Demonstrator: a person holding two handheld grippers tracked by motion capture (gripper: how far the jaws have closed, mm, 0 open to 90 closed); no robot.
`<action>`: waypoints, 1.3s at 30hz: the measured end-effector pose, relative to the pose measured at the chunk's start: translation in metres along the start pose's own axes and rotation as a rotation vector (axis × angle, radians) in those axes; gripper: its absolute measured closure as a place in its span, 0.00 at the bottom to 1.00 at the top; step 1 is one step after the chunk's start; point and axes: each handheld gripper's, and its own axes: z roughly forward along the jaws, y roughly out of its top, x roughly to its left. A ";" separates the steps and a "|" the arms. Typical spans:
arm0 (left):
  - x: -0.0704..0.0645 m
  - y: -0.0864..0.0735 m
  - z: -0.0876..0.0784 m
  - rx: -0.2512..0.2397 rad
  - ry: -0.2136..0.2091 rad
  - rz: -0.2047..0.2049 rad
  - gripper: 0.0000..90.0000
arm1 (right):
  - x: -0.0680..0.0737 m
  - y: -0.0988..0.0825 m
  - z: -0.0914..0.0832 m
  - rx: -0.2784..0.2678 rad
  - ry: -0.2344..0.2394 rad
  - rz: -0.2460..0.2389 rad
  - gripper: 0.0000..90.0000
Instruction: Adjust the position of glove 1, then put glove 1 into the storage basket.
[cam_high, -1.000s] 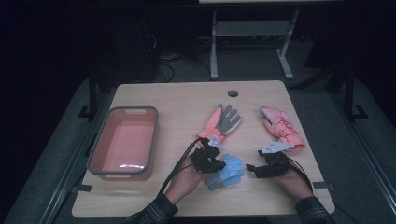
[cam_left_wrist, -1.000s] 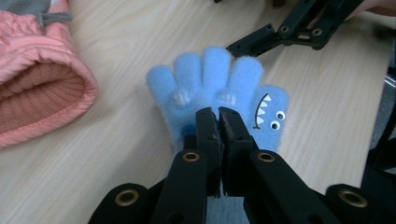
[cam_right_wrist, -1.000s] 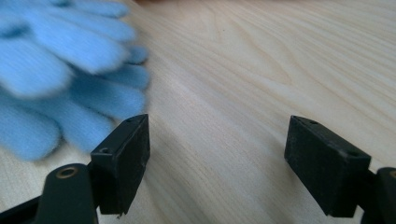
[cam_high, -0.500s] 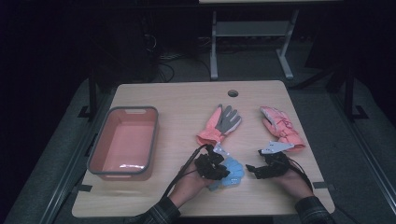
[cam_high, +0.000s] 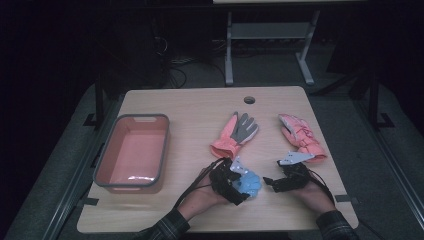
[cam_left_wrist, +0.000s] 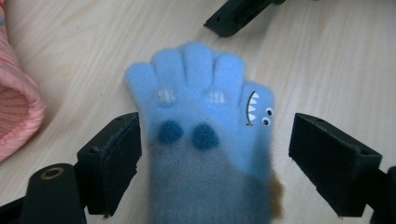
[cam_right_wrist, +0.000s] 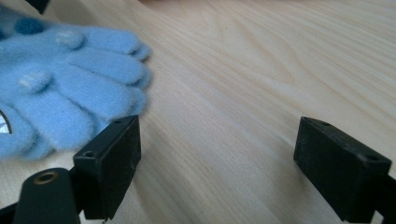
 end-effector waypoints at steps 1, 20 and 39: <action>0.000 -0.001 0.002 0.005 0.001 0.002 0.18 | 0.000 0.000 0.000 0.001 0.000 0.003 0.16; -0.001 -0.008 0.013 0.029 0.039 0.017 0.34 | 0.000 0.000 0.000 0.001 0.000 0.002 0.16; 0.001 -0.003 0.009 0.055 0.001 0.034 0.86 | 0.000 0.000 0.000 -0.001 0.000 0.001 0.16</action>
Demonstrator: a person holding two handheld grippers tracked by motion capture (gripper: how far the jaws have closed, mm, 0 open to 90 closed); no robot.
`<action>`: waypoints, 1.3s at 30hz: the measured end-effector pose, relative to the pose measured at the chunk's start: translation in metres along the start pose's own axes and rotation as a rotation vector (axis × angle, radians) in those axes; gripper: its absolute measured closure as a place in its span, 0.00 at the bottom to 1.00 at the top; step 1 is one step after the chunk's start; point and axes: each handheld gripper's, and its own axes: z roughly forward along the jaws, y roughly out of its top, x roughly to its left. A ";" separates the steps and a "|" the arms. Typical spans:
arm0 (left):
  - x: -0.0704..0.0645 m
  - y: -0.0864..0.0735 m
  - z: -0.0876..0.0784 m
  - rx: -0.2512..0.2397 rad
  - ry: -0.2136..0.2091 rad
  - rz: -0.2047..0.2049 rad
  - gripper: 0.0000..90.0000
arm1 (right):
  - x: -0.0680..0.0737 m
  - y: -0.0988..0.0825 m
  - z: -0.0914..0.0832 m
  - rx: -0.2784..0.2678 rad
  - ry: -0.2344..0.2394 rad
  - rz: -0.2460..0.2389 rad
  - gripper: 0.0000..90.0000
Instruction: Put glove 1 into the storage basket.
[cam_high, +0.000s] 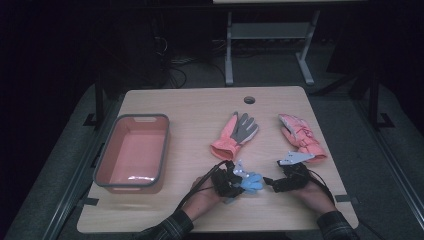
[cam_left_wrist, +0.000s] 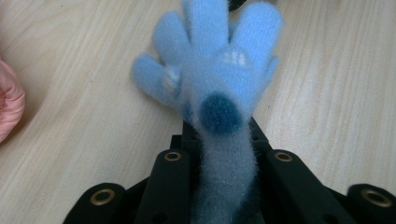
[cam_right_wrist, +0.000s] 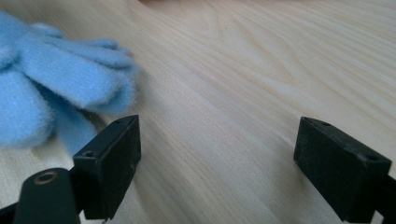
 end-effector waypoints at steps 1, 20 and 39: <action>0.000 0.000 0.000 -0.003 -0.001 -0.004 0.87 | 0.000 0.000 0.000 0.000 0.000 0.001 0.16; 0.027 -0.001 -0.036 -0.124 -0.076 -0.106 0.88 | 0.000 0.000 0.000 -0.001 0.000 0.003 0.16; 0.062 -0.015 -0.105 -0.201 -0.054 -0.168 0.87 | 0.000 0.000 0.000 0.002 0.002 -0.005 0.13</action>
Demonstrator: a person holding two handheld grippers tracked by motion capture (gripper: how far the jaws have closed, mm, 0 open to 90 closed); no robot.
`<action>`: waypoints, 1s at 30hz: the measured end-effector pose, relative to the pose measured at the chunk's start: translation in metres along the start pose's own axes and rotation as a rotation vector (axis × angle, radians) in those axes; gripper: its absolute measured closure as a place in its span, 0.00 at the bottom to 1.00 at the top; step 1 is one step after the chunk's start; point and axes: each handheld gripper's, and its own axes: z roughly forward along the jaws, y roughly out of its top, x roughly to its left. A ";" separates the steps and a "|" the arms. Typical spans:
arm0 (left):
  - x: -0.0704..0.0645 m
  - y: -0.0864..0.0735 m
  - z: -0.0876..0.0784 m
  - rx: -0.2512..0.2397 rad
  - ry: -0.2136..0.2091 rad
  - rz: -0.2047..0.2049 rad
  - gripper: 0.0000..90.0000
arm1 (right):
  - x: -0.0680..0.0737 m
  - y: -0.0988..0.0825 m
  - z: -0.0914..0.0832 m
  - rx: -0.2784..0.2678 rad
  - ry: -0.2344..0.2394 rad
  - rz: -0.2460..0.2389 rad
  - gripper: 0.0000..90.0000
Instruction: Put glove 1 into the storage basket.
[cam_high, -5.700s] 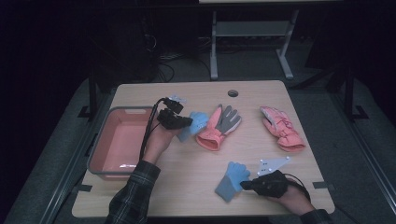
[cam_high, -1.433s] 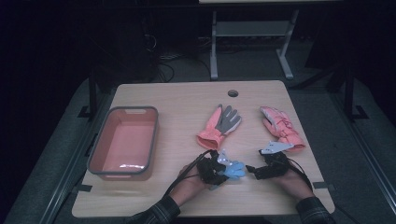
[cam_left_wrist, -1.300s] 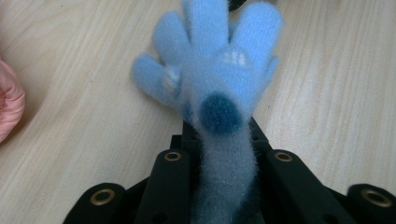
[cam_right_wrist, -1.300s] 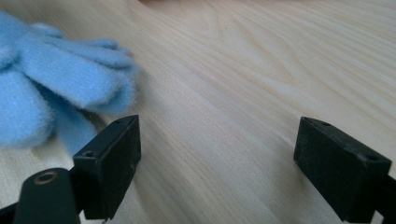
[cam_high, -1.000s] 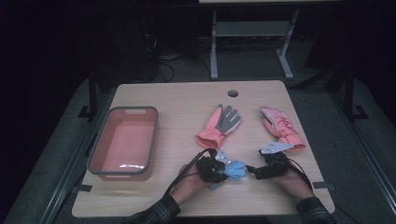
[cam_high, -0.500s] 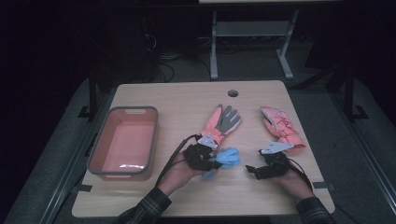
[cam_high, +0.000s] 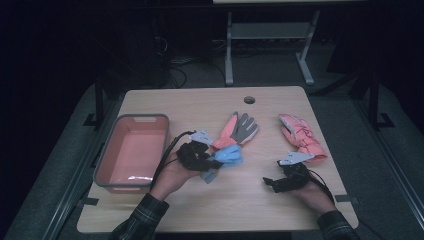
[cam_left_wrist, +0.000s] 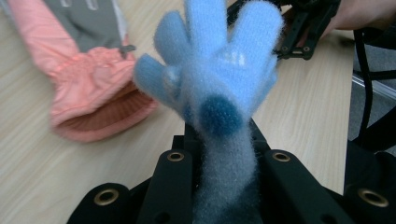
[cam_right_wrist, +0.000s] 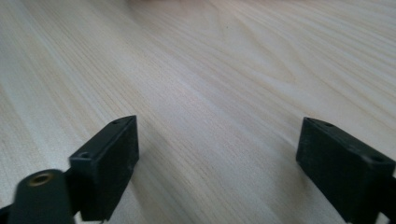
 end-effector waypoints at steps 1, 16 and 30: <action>0.002 0.000 -0.003 -0.007 0.005 -0.009 0.87 | 0.000 0.000 0.000 0.003 -0.001 -0.002 0.11; 0.029 -0.011 -0.057 -0.054 0.108 -0.090 0.87 | 0.001 0.001 0.003 0.038 0.001 0.001 0.00; 0.063 -0.037 -0.104 -0.071 0.257 -0.184 0.87 | 0.000 0.001 0.003 0.032 0.002 -0.005 0.00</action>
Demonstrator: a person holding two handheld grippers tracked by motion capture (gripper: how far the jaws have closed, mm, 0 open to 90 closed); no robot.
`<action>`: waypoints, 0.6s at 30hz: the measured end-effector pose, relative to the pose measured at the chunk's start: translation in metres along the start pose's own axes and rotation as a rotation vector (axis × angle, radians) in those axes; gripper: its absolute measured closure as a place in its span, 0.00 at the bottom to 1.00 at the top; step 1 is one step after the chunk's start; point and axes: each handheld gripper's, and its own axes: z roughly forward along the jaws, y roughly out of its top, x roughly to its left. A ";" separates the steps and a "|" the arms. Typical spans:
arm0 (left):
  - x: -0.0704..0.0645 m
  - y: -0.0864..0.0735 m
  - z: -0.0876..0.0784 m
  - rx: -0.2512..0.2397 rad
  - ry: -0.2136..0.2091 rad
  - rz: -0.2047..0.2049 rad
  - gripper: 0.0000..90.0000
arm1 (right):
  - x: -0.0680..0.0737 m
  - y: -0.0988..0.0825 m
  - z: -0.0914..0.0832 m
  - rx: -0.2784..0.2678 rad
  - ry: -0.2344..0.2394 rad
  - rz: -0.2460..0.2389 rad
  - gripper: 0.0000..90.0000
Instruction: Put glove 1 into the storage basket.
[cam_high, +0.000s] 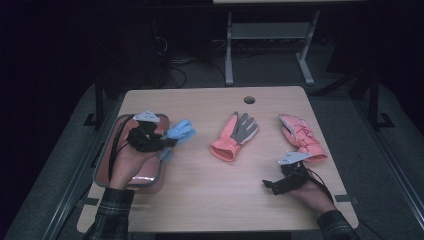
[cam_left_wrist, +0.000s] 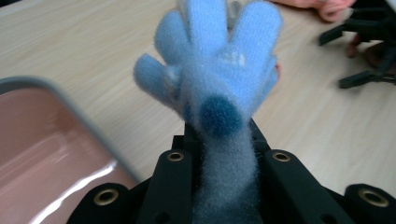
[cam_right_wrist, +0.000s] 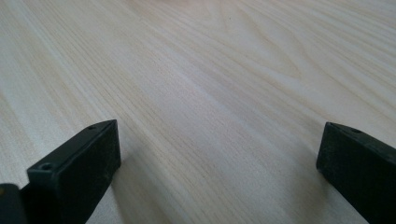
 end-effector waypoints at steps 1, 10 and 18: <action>0.003 -0.001 -0.002 0.002 0.011 -0.005 0.87 | 0.000 0.000 0.000 0.000 0.000 -0.001 0.00; 0.036 -0.020 -0.013 0.014 0.122 -0.087 0.87 | 0.000 0.000 0.000 0.000 0.003 -0.006 0.00; 0.062 -0.042 -0.014 0.056 0.211 -0.164 0.87 | 0.000 0.001 0.001 0.002 0.004 -0.007 0.00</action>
